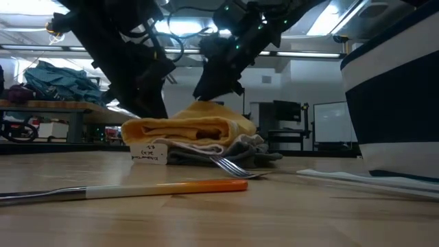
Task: Fold towel
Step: Move the stacked towels to the center of the table
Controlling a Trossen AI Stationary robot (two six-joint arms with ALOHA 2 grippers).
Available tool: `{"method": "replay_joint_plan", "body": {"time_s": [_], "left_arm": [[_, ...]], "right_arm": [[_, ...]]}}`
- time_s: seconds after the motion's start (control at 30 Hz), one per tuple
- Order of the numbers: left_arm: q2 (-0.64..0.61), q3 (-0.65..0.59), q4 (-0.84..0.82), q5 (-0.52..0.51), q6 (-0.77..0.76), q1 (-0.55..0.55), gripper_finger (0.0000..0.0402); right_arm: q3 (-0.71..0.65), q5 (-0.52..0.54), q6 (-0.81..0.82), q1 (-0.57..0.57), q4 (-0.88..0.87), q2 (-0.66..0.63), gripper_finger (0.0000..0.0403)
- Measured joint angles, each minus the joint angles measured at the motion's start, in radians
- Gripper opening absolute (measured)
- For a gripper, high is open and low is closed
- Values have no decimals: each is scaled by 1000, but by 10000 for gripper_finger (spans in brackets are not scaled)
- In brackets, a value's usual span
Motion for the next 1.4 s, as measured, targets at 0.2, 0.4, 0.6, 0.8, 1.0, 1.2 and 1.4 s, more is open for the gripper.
{"method": "replay_joint_plan", "body": {"time_s": [0.2, 0.4, 0.6, 0.8, 1.0, 1.2, 1.4], "left_arm": [[31, 0, 10, 0, -27, 0, 125], [54, 0, 27, 11, -47, -6, 125], [82, 1, 24, 54, -80, -13, 125], [107, 2, 24, 72, -122, -33, 125], [129, 2, 28, 79, -173, -56, 125], [123, 5, 28, 84, -214, -75, 125], [106, 46, 90, 101, -125, -82, 125]], "right_arm": [[0, 53, -2, -5, 11, 73, 137], [1, 148, -16, -5, 47, 162, 137], [5, 158, -18, -5, 115, 225, 137], [4, 184, -16, -2, 146, 240, 137], [3, 177, -16, -2, 146, 241, 137], [1, 152, -16, -3, 144, 231, 137], [-5, 129, -50, -5, 152, 152, 137]]}}
